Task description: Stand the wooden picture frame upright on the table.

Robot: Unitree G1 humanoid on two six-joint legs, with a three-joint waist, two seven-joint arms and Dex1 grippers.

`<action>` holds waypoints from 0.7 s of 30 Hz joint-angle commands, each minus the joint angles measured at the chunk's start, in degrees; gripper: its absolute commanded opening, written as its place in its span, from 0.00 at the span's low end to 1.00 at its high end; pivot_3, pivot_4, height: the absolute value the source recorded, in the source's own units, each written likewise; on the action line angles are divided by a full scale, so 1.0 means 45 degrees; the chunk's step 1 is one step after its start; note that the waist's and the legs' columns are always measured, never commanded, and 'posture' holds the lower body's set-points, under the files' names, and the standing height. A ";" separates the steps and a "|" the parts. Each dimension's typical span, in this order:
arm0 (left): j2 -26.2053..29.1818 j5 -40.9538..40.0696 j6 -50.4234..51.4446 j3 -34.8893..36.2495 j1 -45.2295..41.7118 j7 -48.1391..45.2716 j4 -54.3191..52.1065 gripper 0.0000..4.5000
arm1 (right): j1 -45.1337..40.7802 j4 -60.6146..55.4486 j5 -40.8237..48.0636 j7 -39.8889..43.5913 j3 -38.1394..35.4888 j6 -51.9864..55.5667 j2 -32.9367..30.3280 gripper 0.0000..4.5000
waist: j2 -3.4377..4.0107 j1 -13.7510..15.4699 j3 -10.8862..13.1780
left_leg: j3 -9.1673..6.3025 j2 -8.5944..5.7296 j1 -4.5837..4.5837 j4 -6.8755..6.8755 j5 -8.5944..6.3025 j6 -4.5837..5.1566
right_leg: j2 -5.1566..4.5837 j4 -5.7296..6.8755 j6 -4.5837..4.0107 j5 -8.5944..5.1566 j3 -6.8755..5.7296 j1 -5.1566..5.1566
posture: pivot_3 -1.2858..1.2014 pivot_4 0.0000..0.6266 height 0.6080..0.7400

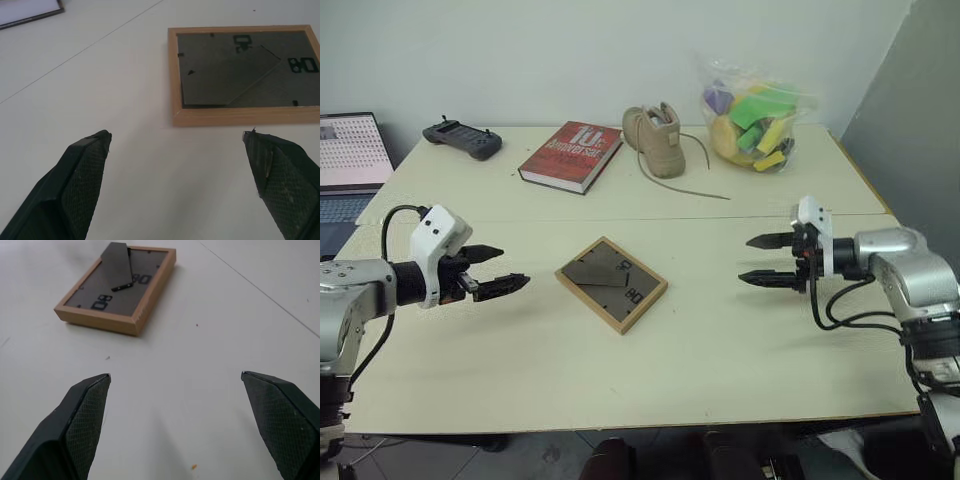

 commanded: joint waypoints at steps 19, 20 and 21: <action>-0.3223 0.1198 -0.0455 -0.0336 0.0703 0.3974 -0.0534 0.40 | -0.2258 0.6087 -0.3171 -0.5340 0.1001 -0.4470 0.5903 0.34 | -0.0012 -0.0115 -0.0010 | 0.0001 -0.0001 -0.0054 0.0012 0.0005 -0.0009 | -0.0004 0.0023 -0.0002 0.0004 0.0010 -0.0064 | 0.52 0.24 1.00; -0.3350 0.1299 -0.0509 -0.0567 0.0732 0.3971 -0.0576 0.36 | -0.2204 0.6208 -0.3303 -0.5490 0.1101 -0.4570 0.6093 0.29 | -0.0014 -0.0112 -0.0012 | 0.0002 -0.0003 -0.0058 0.0012 0.0005 -0.0010 | -0.0006 0.0020 -0.0002 0.0004 0.0010 -0.0064 | 0.52 0.24 1.00; -0.3482 0.1423 -0.0579 -0.0764 0.0698 0.4015 -0.0543 0.31 | -0.2116 0.6248 -0.3415 -0.5522 0.1221 -0.4647 0.6246 0.24 | -0.0014 -0.0112 -0.0012 | 0.0002 -0.0005 -0.0057 0.0014 0.0006 -0.0011 | -0.0008 0.0021 -0.0002 0.0005 0.0010 -0.0064 | 0.52 0.24 1.00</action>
